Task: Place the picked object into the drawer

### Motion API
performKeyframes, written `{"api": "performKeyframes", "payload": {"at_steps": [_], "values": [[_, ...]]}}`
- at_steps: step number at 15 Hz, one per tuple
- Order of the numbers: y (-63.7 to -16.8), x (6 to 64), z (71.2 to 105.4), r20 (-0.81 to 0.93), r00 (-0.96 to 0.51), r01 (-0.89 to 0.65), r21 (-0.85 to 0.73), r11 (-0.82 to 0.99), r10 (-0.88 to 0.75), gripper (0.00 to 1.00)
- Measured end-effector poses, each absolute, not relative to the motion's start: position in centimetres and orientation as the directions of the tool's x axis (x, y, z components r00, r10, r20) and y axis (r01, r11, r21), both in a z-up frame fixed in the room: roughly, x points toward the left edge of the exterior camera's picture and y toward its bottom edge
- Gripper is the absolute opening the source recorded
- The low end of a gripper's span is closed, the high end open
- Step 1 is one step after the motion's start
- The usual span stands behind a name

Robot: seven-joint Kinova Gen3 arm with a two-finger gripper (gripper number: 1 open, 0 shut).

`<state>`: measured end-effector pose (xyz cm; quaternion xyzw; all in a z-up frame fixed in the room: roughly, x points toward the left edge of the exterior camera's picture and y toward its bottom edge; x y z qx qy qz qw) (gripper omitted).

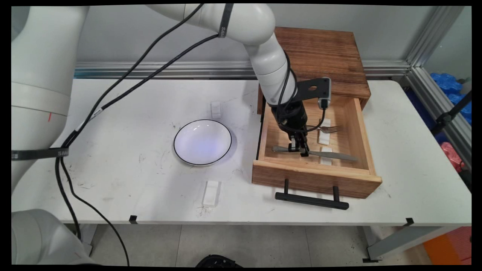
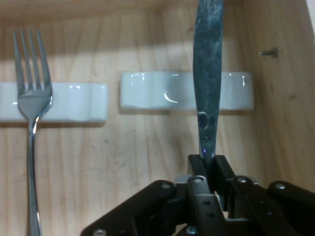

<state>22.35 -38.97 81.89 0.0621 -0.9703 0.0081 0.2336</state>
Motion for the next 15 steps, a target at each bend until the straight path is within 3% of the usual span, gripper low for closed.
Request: {"api": "performKeyframes", "payload": {"at_steps": [15], "values": [[-39.5, 22.1, 80.3, 0.454, -0.881, -0.138, 0.022, 0.990, -0.133, 0.00]]}}
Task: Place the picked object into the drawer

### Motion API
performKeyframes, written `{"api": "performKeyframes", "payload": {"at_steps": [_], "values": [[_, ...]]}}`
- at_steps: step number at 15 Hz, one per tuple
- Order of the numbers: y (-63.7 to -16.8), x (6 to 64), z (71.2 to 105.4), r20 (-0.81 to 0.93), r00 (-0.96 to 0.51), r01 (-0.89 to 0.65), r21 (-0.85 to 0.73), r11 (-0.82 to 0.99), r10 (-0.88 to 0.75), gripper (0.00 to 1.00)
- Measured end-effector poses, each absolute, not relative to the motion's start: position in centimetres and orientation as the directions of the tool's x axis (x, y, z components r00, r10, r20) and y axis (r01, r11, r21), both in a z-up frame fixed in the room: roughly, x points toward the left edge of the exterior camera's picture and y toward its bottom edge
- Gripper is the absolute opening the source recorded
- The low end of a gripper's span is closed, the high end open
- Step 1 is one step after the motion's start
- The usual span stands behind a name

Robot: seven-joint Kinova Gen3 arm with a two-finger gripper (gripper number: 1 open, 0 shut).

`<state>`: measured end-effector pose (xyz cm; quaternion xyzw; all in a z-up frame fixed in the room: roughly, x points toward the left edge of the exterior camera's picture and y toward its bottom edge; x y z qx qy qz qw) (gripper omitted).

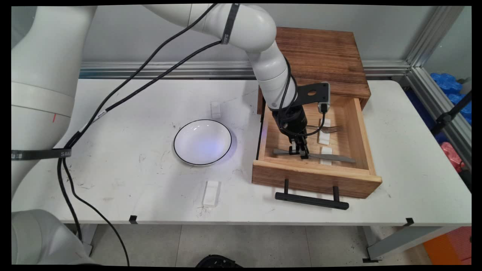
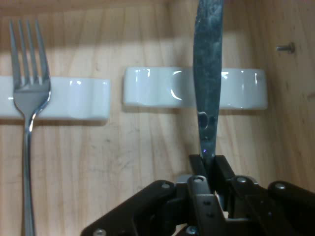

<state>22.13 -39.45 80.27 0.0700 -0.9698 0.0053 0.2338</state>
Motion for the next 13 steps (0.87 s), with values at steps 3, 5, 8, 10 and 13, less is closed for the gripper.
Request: {"api": "performKeyframes", "payload": {"at_steps": [3, 5, 8, 10, 13], "values": [[-39.50, 22.10, 80.01, 0.455, -0.880, -0.141, 0.025, 0.990, -0.137, 0.00], [-39.51, 22.08, 79.87, 0.457, -0.879, -0.143, 0.026, 0.989, -0.139, 0.00], [-39.54, 22.07, 79.76, 0.461, -0.876, -0.146, 0.025, 0.989, -0.142, 1.00], [-39.58, 22.09, 79.74, 0.464, -0.874, -0.149, 0.024, 0.989, -0.143, 1.00], [-39.57, 22.18, 79.98, 0.471, -0.870, -0.156, 0.017, 0.988, -0.146, 1.00]]}}
